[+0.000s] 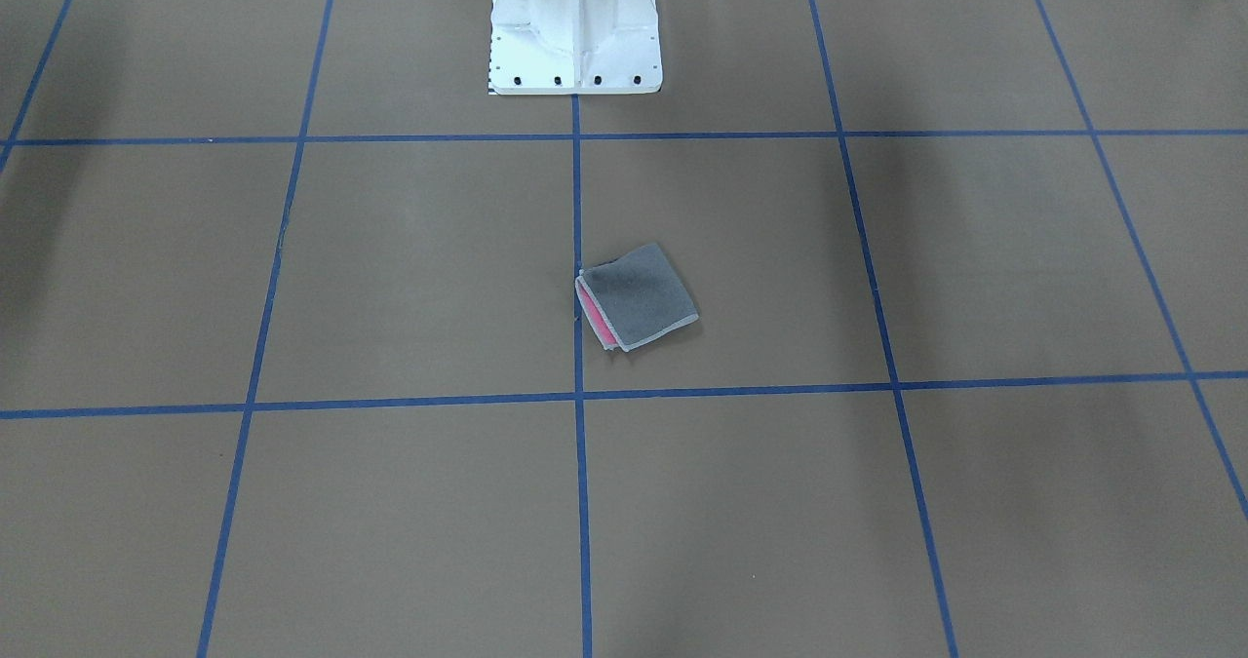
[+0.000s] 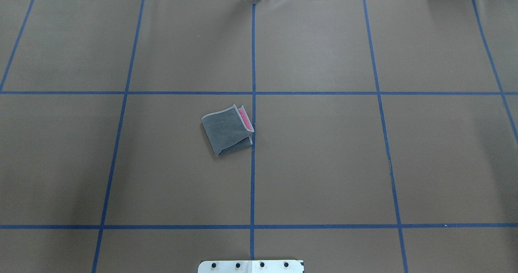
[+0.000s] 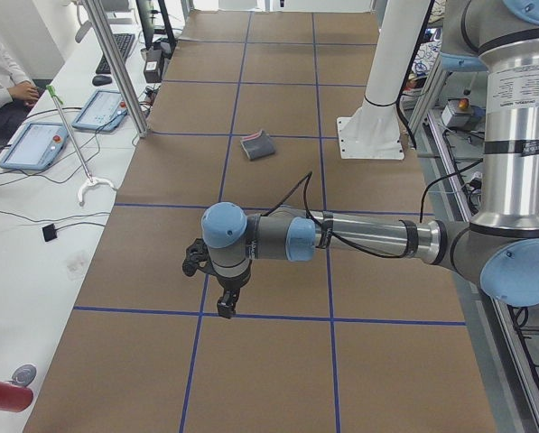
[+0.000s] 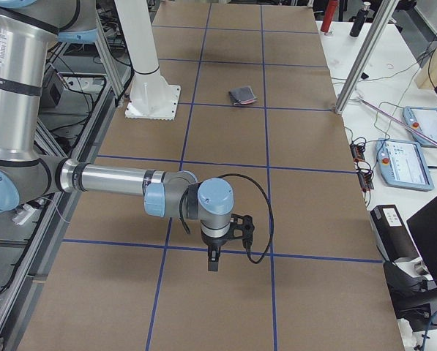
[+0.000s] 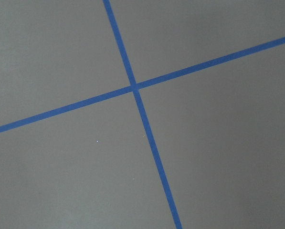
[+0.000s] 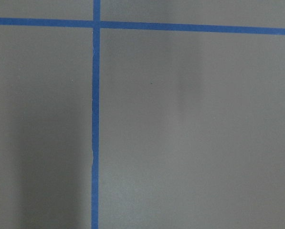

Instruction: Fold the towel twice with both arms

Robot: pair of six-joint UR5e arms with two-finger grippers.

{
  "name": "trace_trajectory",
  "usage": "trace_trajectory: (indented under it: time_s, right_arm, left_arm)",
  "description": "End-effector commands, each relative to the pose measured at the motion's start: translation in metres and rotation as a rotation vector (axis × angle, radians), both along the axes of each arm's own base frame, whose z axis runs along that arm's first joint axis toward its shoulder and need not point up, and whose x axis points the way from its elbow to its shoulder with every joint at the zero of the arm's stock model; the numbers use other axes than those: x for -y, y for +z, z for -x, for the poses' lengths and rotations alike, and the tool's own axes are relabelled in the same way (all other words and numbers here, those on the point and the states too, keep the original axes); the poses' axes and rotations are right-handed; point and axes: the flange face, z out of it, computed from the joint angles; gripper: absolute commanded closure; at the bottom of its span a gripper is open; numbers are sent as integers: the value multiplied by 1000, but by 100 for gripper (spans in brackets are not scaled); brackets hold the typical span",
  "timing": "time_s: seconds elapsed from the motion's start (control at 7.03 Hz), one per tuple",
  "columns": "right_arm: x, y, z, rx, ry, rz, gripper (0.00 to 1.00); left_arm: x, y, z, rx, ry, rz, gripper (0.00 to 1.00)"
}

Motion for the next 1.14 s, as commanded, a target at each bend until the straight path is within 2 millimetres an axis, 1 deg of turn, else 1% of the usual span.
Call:
trace_trajectory:
  time_s: [0.0,0.28,1.0]
  right_arm:
    - [3,-4,0,-1,1,-9,0]
    - [5,-6,0,-1,1,-15,0]
    - [6,-10,0,-1,1,-24,0]
  left_arm:
    - [-15,10,2,8,-3,20,0]
    - [-14,4,1,4,6,-2,0]
    - [-16,9,1,2,3,9,0]
